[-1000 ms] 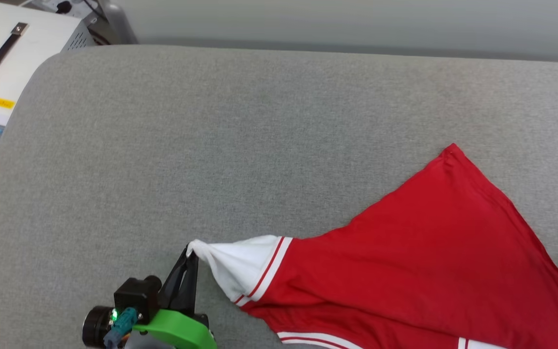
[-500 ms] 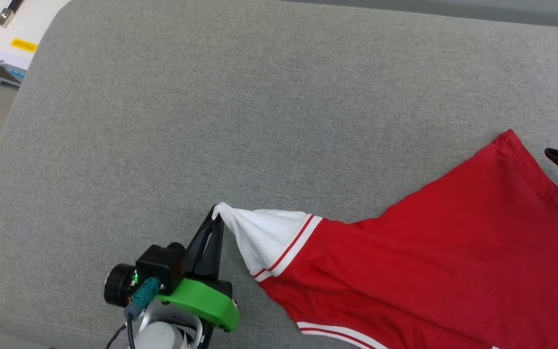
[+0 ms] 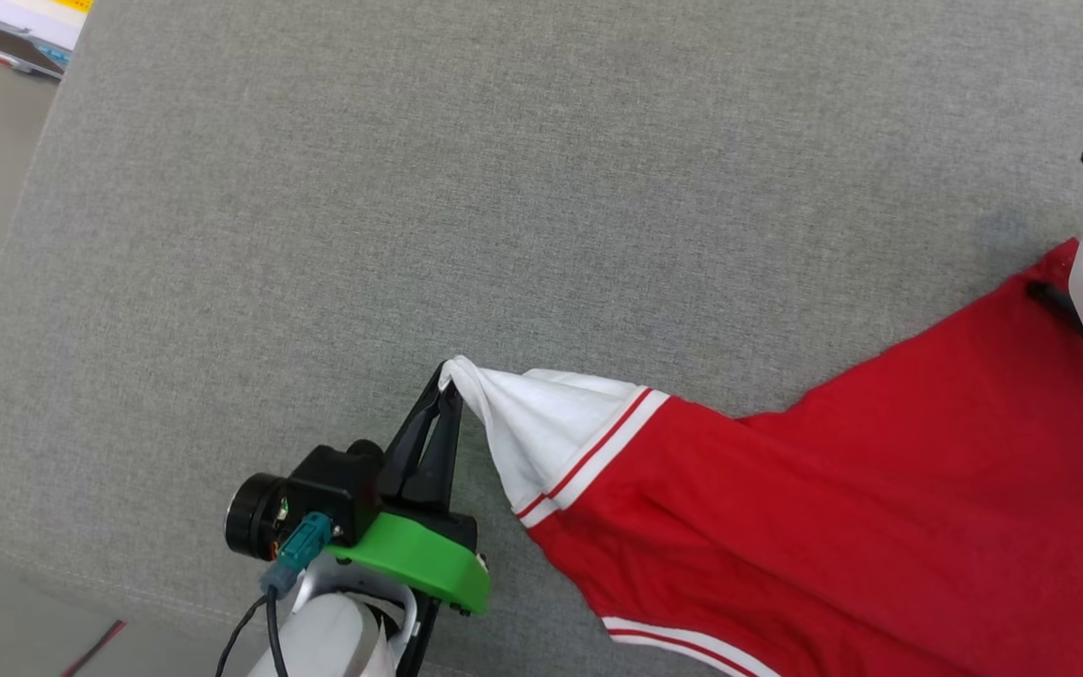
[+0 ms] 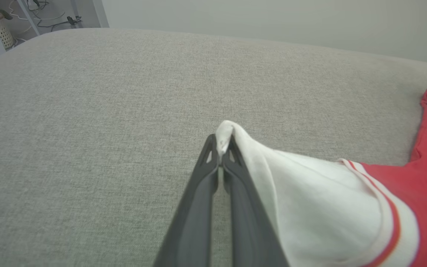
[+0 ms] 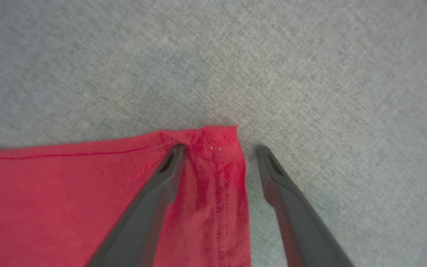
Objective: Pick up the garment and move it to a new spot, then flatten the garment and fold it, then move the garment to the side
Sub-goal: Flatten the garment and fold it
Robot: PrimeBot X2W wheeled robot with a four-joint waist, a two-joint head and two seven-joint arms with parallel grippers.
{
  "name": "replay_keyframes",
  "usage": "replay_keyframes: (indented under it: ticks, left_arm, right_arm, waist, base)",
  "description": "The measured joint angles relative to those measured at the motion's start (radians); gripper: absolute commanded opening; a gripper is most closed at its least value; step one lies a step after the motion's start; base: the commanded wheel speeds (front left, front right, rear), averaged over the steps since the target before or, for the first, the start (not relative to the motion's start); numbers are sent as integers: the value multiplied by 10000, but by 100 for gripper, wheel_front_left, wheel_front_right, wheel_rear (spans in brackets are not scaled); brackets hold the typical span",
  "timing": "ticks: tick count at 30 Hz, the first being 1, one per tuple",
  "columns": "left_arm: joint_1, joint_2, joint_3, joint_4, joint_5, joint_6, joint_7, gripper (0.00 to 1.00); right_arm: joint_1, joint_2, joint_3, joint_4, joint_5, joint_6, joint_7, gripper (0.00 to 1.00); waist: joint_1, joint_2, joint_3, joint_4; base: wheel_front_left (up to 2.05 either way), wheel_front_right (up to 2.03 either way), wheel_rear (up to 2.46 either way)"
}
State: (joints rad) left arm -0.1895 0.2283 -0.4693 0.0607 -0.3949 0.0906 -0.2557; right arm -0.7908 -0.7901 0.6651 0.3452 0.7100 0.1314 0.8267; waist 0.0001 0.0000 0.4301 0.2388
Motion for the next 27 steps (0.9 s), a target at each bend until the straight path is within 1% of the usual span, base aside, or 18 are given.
replay_keyframes:
  ticks: [2,3,4,5,7,11,14,19,24,27]
  left_arm:
    - [-13,-19,13,38,0,-17,-2,0]
    - [-13,-19,40,69,0,-29,-2,0]
    - [-12,-17,65,84,0,-29,-2,0]
    - [-12,-17,90,104,0,-31,-2,0]
    - [-9,-15,121,125,8,-33,-2,0]
    - [-9,31,148,176,100,-86,-2,0]
    - [-19,215,198,188,238,-132,-2,0]
    - [-239,570,337,69,334,-207,38,0]
    - [-970,886,600,-176,339,-267,240,0]
    - [-1534,1129,755,-430,360,-387,472,0]
  right_arm:
    - [-126,-94,320,102,33,0,-29,100]
    - [-162,-102,399,144,113,0,-102,68]
    - [-177,-107,464,180,165,0,-245,5]
    - [-193,-121,552,242,201,0,-470,0]
    - [-251,-90,746,339,502,0,-878,0]
    - [-311,13,1116,428,874,2,-2105,0]
    - [-308,-33,1214,449,1129,0,-3022,0]
    - [-314,-71,1124,337,1329,0,-4736,0]
    - [-307,-217,832,205,1406,0,-6002,0]
    - [-284,-324,562,-23,1411,0,-6527,0]
  waist:
    - [0,0,31,43]
    - [0,0,23,39]
    - [0,0,9,27]
    - [0,0,-18,6]
    - [0,0,-107,-46]
    - [0,0,-420,-182]
    - [0,0,-742,-273]
    - [0,0,-1383,-466]
    - [0,0,-2044,-730]
    - [-1,0,-2389,-916]
  base:
    - [0,0,0]
    - [0,0,0]
    - [0,0,0]
    - [0,0,0]
    - [0,0,0]
    - [0,0,0]
    - [0,0,0]
    - [0,0,0]
    - [0,0,0]
    - [0,0,0]
